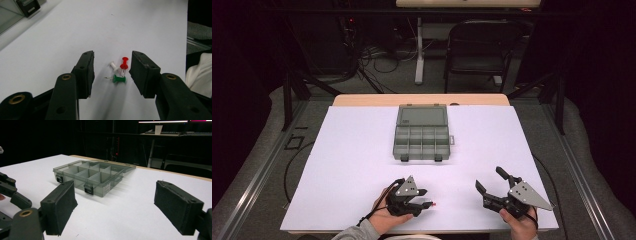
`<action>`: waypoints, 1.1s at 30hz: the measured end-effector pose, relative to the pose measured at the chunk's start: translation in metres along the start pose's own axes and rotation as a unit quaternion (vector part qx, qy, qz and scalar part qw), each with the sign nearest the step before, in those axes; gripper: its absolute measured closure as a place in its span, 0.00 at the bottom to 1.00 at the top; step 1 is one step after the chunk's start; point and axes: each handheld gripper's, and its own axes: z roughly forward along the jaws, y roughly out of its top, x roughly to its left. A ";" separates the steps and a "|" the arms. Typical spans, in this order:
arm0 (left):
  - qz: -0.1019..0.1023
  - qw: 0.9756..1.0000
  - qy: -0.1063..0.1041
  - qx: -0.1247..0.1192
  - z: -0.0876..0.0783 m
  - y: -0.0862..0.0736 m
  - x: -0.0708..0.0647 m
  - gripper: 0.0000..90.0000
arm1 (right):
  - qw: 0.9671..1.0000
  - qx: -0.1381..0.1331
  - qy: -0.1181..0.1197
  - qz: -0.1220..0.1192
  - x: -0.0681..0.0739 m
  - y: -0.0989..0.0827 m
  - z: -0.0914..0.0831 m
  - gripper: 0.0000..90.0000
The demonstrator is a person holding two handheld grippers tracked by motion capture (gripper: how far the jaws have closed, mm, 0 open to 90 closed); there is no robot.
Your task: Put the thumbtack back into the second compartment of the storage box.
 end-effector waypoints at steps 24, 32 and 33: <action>0.016 1.000 0.002 0.025 0.006 -0.004 -0.002 0.76 | 1.000 0.005 0.004 0.003 0.000 0.000 0.001 0.19; 0.016 1.000 0.003 0.025 0.006 -0.004 -0.003 0.76 | 1.000 0.005 0.003 0.003 -0.001 0.000 0.001 0.19; 0.016 1.000 0.003 0.026 0.005 -0.004 -0.002 0.77 | 1.000 0.006 0.003 0.003 -0.001 0.000 0.001 0.19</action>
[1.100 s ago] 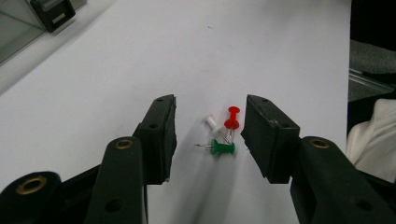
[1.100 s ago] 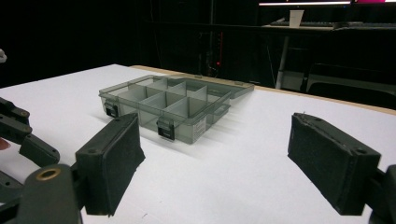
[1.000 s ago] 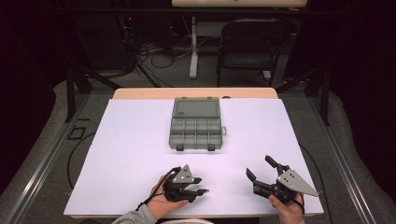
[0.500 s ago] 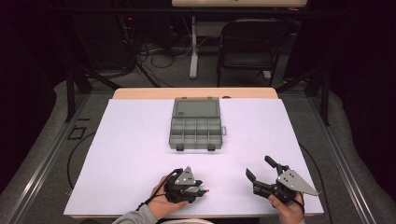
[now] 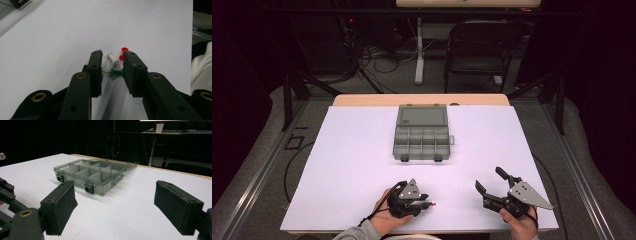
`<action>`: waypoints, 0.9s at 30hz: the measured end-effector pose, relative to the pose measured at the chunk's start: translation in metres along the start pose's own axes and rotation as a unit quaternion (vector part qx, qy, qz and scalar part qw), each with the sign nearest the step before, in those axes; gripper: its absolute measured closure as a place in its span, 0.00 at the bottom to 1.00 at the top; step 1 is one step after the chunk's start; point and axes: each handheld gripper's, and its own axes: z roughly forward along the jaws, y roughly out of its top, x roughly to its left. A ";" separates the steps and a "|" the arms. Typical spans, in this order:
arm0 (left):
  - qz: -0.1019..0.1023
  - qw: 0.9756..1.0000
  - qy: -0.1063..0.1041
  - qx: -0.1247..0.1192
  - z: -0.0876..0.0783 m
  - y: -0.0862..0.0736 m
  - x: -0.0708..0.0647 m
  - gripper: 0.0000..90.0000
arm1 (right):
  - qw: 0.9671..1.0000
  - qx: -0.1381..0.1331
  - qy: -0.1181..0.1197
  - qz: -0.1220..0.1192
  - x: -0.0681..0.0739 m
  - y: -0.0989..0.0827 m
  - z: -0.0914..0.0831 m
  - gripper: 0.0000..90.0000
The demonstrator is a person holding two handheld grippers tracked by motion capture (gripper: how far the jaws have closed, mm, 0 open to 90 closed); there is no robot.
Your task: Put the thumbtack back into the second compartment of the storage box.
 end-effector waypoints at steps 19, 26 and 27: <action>-0.030 0.999 -0.004 -0.021 -0.012 -0.002 0.007 0.77 | 1.000 0.001 0.001 0.001 -0.001 0.000 0.001 0.19; -0.054 0.997 0.011 -0.059 -0.031 -0.005 0.017 0.77 | 1.000 0.002 0.001 0.001 -0.001 0.000 0.001 0.19; -0.061 0.996 0.016 -0.069 -0.034 -0.005 0.019 0.77 | 1.000 0.002 0.001 0.002 -0.001 -0.001 0.001 0.19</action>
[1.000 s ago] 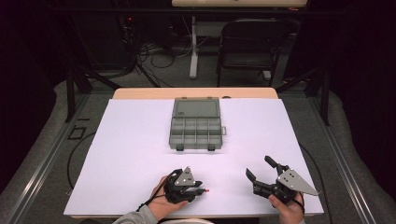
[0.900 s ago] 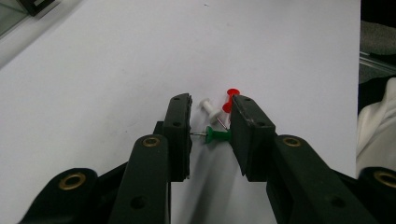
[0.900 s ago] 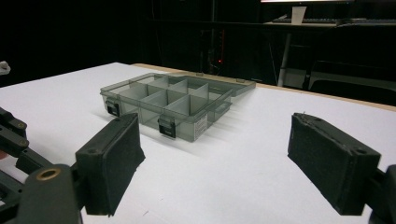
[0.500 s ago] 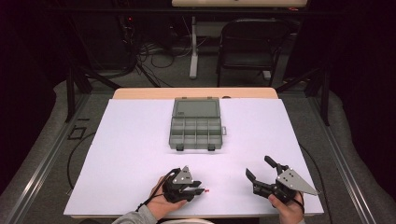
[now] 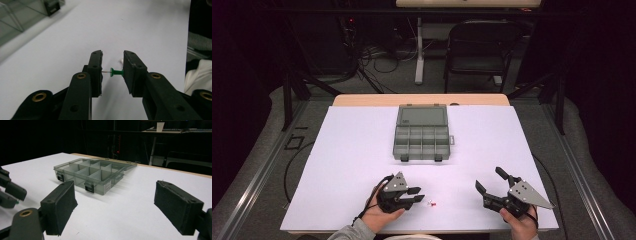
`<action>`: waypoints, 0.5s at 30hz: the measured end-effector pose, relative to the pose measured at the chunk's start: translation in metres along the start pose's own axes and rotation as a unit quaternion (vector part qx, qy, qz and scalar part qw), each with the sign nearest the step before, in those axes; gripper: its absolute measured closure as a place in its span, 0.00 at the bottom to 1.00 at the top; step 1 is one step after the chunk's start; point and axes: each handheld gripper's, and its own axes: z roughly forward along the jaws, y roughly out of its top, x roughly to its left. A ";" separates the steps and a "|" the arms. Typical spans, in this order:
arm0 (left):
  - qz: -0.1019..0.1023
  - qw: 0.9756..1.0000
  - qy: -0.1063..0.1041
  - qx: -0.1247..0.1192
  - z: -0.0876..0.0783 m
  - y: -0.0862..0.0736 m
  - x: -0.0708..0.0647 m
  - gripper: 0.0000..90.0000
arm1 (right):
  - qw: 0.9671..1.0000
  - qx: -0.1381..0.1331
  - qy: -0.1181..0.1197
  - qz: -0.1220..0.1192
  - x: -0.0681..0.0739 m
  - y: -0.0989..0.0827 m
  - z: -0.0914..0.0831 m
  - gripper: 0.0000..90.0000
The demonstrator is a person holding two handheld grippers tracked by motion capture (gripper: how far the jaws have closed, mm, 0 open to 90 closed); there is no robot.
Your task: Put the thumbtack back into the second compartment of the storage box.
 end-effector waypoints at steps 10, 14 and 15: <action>-0.041 0.995 0.066 -0.067 -0.028 0.005 0.022 0.77 | 1.000 0.002 -0.002 0.000 0.000 0.000 0.000 0.19; -0.050 0.993 0.072 -0.073 -0.032 0.014 0.028 0.77 | 1.000 0.005 -0.003 0.002 -0.001 -0.001 0.000 0.19; -0.052 0.993 0.074 -0.076 -0.033 0.017 0.029 0.77 | 1.000 0.005 -0.004 0.002 -0.001 -0.001 0.000 0.19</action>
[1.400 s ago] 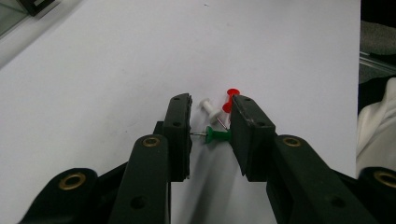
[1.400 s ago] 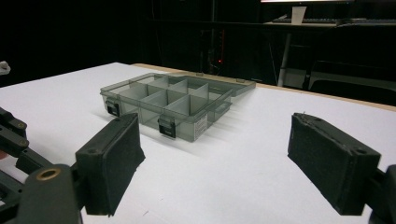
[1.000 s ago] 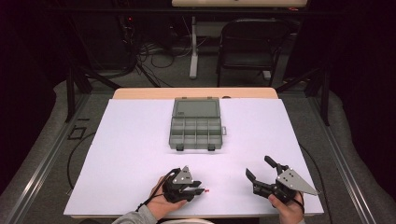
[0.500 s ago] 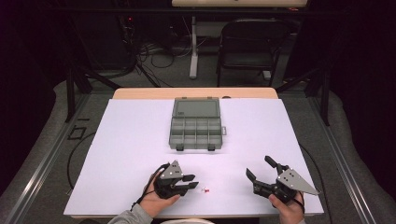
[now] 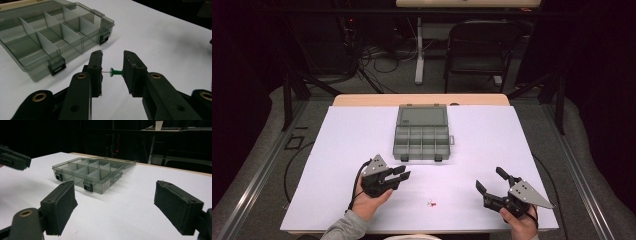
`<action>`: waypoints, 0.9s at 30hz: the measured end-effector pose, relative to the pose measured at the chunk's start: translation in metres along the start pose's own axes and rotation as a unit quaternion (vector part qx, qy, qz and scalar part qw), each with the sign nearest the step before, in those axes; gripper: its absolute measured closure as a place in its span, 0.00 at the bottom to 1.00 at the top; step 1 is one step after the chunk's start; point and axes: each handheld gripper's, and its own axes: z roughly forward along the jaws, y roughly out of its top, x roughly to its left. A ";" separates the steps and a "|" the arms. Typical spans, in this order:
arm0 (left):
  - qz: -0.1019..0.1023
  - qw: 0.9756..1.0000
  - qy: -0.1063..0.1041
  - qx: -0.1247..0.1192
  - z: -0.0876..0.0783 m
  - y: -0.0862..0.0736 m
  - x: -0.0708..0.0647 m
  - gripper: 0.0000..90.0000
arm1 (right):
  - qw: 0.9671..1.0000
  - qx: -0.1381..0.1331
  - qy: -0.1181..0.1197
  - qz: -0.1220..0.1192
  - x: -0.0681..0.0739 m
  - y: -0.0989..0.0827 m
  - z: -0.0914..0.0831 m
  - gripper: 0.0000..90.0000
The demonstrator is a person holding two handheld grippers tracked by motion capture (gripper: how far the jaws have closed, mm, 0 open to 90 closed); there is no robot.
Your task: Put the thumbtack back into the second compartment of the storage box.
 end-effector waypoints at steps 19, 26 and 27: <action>-0.041 0.999 0.029 -0.001 0.012 0.060 0.042 0.77 | 1.000 0.005 0.002 0.002 0.001 -0.001 0.002 0.19; -0.047 0.998 0.039 0.012 0.027 0.079 0.054 0.77 | 1.000 0.004 0.001 0.004 0.000 -0.001 0.002 0.19; -0.048 0.998 0.041 0.015 0.030 0.081 0.056 0.77 | 1.000 0.004 0.001 0.004 0.000 -0.001 0.002 0.19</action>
